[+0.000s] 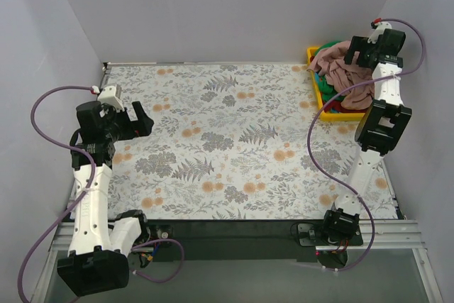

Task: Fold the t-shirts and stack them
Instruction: Grab the tshirt from the pile, then move the tshirt to the center of the board

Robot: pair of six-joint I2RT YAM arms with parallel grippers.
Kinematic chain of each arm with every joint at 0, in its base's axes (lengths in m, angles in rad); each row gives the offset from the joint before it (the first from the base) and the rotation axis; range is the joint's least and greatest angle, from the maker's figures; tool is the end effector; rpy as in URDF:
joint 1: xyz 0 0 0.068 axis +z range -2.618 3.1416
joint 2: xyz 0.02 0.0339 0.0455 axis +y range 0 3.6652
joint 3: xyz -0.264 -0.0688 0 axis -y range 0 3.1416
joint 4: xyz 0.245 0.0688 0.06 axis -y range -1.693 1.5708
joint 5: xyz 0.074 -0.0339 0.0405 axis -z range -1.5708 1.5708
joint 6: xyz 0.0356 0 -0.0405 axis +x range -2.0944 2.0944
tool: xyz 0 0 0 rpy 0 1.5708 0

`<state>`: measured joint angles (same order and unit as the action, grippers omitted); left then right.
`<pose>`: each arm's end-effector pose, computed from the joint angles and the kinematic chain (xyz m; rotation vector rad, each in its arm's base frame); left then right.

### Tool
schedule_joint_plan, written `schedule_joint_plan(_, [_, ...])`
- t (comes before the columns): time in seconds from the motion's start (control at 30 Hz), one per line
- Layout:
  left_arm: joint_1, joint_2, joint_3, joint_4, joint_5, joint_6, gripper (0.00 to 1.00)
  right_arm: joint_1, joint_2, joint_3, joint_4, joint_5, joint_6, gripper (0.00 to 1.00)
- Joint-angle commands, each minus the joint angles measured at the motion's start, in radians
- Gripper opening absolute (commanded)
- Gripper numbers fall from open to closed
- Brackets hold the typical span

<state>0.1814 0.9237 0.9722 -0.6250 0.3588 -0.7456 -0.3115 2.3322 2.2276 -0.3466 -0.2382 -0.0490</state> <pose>0.1917 0.0225 0.3374 -0.7830 2.0465 -0.7092 0.5259 -0.1605 0.2913 0.1132 2.0052 0.0108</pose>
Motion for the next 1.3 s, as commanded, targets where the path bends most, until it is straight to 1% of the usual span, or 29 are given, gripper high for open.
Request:
schedule_joint_plan(0.0, [0.001, -0.022, -0.026, -0.001, -0.006, 0.011, 0.98, 0.009, 0.029, 0.01, 0.095, -0.004, -0.005, 0.98])
schedule_joint_plan(0.03, [0.001, -0.02, -0.032, 0.001, -0.009, 0.012, 0.98, 0.015, 0.032, 0.01, 0.098, -0.001, -0.006, 0.97])
schedule_joint_plan(0.07, [0.001, -0.017, -0.033, 0.002, -0.017, 0.012, 0.98, 0.015, 0.035, 0.01, 0.101, 0.0, -0.008, 0.93])
schedule_joint_plan(0.1, [0.001, -0.014, -0.033, 0.004, -0.02, 0.011, 0.98, 0.015, 0.038, 0.01, 0.11, 0.0, -0.008, 0.81])
schedule_joint_plan(0.13, [0.001, -0.014, -0.032, 0.005, -0.02, 0.012, 0.98, 0.017, 0.038, 0.01, 0.112, 0.013, -0.008, 0.73])
schedule_joint_plan(0.17, [0.001, -0.013, -0.029, 0.007, -0.021, 0.011, 0.98, 0.015, 0.036, 0.012, 0.115, 0.023, -0.006, 0.63])
schedule_joint_plan(0.2, [0.001, -0.008, -0.026, 0.007, -0.023, 0.009, 0.98, 0.015, 0.027, 0.01, 0.116, 0.03, -0.012, 0.44])
schedule_joint_plan(0.27, [0.001, -0.008, -0.02, 0.014, -0.015, 0.009, 0.98, 0.017, 0.006, 0.001, 0.116, 0.022, -0.026, 0.26])
schedule_joint_plan(0.3, [0.003, -0.006, -0.02, 0.016, -0.012, 0.009, 0.98, 0.015, -0.029, -0.014, 0.115, 0.016, -0.029, 0.04])
schedule_joint_plan(0.33, [0.0, -0.008, -0.02, 0.019, -0.011, 0.008, 0.98, 0.014, -0.051, -0.025, 0.115, 0.007, -0.022, 0.01])
schedule_joint_plan(0.37, [0.001, -0.006, -0.018, 0.022, -0.009, 0.006, 0.98, 0.012, -0.077, -0.038, 0.115, -0.007, -0.008, 0.01])
schedule_joint_plan(0.43, [0.001, -0.013, -0.018, 0.027, 0.002, 0.002, 0.98, 0.008, -0.166, -0.077, 0.113, -0.065, 0.027, 0.01])
schedule_joint_plan(0.47, [0.001, -0.016, -0.018, 0.028, 0.006, -0.003, 0.98, 0.008, -0.236, -0.091, 0.113, -0.073, 0.04, 0.01])
schedule_joint_plan(0.53, [0.001, -0.029, -0.018, 0.034, 0.022, -0.017, 0.98, 0.008, -0.308, -0.12, 0.112, -0.105, 0.066, 0.01])
schedule_joint_plan(0.67, [0.001, -0.058, -0.033, 0.048, 0.04, -0.043, 0.98, 0.008, -0.499, -0.171, 0.115, -0.118, 0.109, 0.01])
schedule_joint_plan(0.8, [0.001, -0.074, -0.052, 0.062, 0.048, -0.051, 0.98, 0.006, -0.58, -0.117, 0.124, -0.127, 0.13, 0.01])
schedule_joint_plan(0.9, [0.001, -0.071, -0.05, 0.07, 0.039, -0.055, 0.98, 0.008, -0.616, -0.044, 0.147, -0.197, 0.176, 0.01])
schedule_joint_plan(1.0, [0.001, -0.059, -0.032, 0.079, 0.028, -0.069, 0.98, 0.017, -0.66, -0.01, 0.199, -0.263, 0.218, 0.01])
schedule_joint_plan(1.13, [0.001, -0.031, 0.008, 0.079, 0.029, -0.083, 0.98, 0.049, -0.744, -0.069, 0.32, -0.344, 0.328, 0.01])
schedule_joint_plan(1.2, [0.003, -0.026, 0.031, 0.074, 0.032, -0.086, 0.98, 0.077, -0.793, -0.094, 0.337, -0.361, 0.339, 0.01])
schedule_joint_plan(1.27, [0.001, -0.022, 0.043, 0.073, 0.035, -0.087, 0.98, 0.146, -0.847, -0.153, 0.362, -0.375, 0.331, 0.01])
